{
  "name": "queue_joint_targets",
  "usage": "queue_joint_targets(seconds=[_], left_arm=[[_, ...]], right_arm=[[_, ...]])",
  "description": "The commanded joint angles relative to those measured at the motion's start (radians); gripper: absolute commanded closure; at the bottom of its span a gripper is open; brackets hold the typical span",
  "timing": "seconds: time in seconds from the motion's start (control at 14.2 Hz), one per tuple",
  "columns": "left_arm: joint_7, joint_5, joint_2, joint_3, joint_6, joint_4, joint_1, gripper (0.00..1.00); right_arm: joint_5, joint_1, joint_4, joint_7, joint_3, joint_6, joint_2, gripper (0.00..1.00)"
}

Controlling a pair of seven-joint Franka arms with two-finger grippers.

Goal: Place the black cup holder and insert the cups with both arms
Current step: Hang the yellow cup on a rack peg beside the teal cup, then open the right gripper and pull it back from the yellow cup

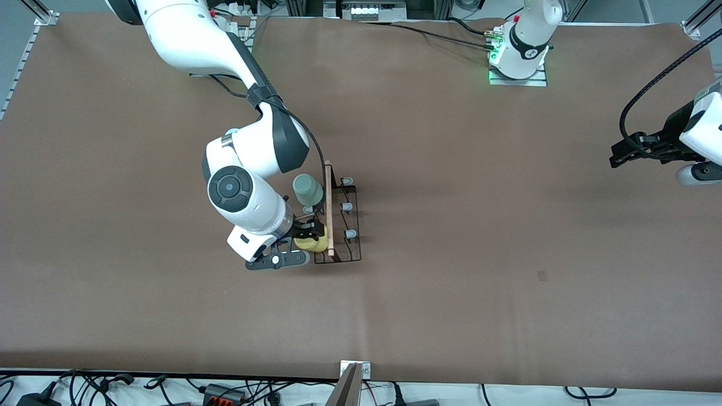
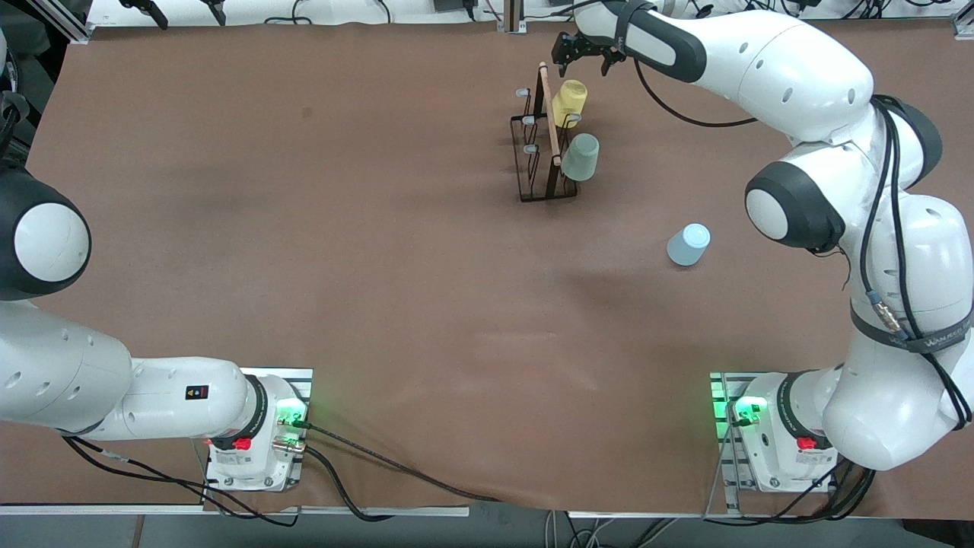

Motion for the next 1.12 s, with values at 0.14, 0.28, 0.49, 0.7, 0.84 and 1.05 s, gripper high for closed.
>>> queue_joint_targets(seconds=[0.14,0.28,0.49,0.7,0.84,1.05], left_arm=[[0.025,-0.001,0.0,0.001,-0.014,0.01,0.004,0.0],[0.025,-0.001,0.0,0.001,-0.016,0.012,0.004,0.0],[0.025,-0.001,0.0,0.001,-0.014,0.01,0.004,0.0],[0.025,-0.001,0.0,0.001,-0.016,0.01,0.004,0.0],[0.025,-0.001,0.0,0.001,-0.014,0.01,0.004,0.0],[0.025,-0.001,0.0,0.001,-0.014,0.01,0.004,0.0]], right_arm=[[-0.04,0.001,0.005,0.001,-0.107,-0.125,-0.089,0.0],[-0.075,-0.014,0.005,-0.017,-0.144,-0.163,-0.123,0.0],[-0.075,-0.046,0.005,-0.099,-0.198,-0.229,-0.166,0.0],[-0.067,-0.131,0.005,-0.165,-0.192,-0.272,-0.184,0.0],[-0.055,-0.18,-0.005,-0.232,-0.187,-0.271,-0.21,0.0],[-0.004,-0.269,-0.026,-0.252,-0.172,-0.28,-0.236,0.0]])
